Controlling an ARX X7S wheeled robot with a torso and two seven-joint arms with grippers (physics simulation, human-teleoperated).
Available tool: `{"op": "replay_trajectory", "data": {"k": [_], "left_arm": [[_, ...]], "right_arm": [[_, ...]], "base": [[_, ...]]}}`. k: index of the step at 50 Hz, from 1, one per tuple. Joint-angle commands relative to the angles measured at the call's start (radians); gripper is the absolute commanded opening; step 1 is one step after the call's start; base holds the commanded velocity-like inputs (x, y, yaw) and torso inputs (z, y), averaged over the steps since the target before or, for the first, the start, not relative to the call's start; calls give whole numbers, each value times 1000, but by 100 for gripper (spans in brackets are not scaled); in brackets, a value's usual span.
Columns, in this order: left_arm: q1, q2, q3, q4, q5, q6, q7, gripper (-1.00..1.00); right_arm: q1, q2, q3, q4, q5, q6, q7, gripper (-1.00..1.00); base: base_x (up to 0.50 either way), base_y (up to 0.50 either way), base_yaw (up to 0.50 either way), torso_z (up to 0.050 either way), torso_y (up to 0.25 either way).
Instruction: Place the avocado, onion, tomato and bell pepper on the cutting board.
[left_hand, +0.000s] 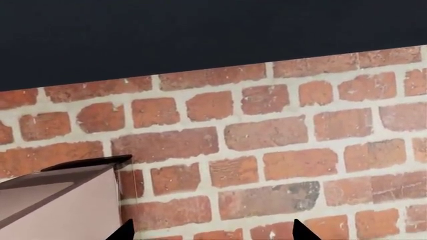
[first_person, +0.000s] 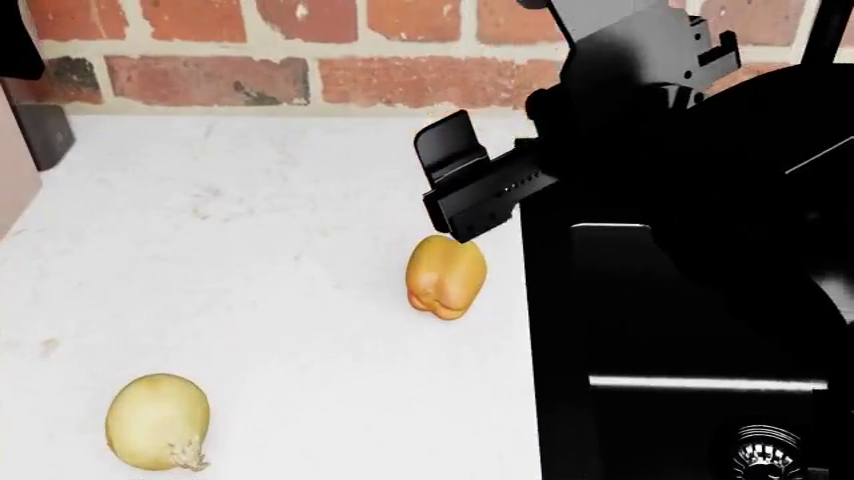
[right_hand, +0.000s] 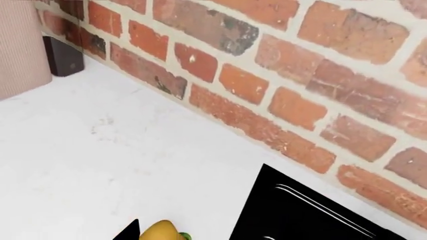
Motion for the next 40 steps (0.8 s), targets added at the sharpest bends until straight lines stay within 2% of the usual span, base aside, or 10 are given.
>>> {"op": "replay_trajectory", "data": {"k": [1,40], "left_arm": [[4,-1,2,-1,-2,4,-4,100],[9,-12,-1,7,-16,1,-16,100]], "right_arm": [[-6,6,-40,12,39,-3,-4,100],[-72,-36,-199,167,-9,-206,-79,100]], "base": [[0,0,0,0,0],[0,0,0,0,0]]}}
